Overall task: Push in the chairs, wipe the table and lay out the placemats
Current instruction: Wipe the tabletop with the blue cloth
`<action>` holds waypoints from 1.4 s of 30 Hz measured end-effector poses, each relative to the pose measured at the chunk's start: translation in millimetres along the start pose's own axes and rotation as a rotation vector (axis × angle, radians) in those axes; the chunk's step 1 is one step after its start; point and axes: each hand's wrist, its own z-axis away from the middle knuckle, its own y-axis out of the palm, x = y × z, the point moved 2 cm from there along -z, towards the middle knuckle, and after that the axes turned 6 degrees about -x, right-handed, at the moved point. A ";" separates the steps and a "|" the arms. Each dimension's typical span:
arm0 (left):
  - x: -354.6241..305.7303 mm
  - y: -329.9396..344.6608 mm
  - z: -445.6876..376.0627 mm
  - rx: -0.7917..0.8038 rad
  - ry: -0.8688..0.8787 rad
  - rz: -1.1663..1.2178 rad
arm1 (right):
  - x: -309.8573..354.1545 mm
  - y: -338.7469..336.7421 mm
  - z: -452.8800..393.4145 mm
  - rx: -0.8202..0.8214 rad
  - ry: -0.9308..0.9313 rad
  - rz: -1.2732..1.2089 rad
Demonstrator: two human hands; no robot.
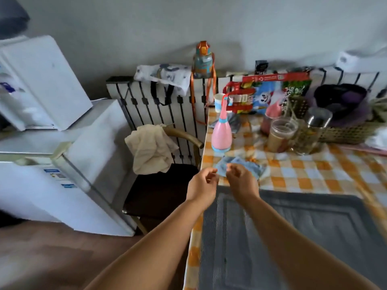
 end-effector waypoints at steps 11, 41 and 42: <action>21.5 81.2 -80.5 0.258 0.072 -0.450 | -64.9 17.5 -81.2 0.108 -0.121 0.557; 64.9 -210.4 59.3 -0.394 0.155 -0.312 | 157.0 112.6 131.4 0.304 -0.839 0.203; 71.1 -221.1 68.9 -0.432 0.139 -0.308 | 162.0 117.7 145.1 0.337 -0.859 0.203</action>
